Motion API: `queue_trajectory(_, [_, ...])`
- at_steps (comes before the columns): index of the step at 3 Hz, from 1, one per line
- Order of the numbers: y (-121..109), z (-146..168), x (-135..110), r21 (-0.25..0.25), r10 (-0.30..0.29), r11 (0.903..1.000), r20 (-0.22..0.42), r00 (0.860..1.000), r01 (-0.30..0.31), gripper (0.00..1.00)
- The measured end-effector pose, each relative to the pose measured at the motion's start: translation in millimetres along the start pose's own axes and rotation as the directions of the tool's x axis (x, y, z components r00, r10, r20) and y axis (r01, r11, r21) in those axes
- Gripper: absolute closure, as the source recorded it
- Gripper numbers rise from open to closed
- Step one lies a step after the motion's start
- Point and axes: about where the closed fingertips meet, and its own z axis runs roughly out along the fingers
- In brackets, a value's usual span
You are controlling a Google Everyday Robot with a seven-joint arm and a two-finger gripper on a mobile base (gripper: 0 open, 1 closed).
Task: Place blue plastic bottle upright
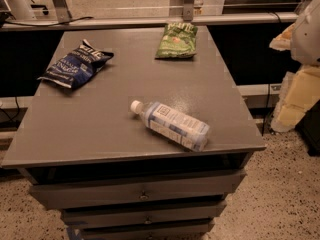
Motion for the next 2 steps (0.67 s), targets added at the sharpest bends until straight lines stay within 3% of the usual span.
queue_trajectory(1, [0.0, 0.0, 0.0, 0.000, 0.000, 1.0000, 0.000, 1.000, 0.000, 0.00])
queue_trajectory(2, [4.6, 17.0, -32.1, -0.019, 0.002, 0.9998, 0.032, 0.999, -0.002, 0.00])
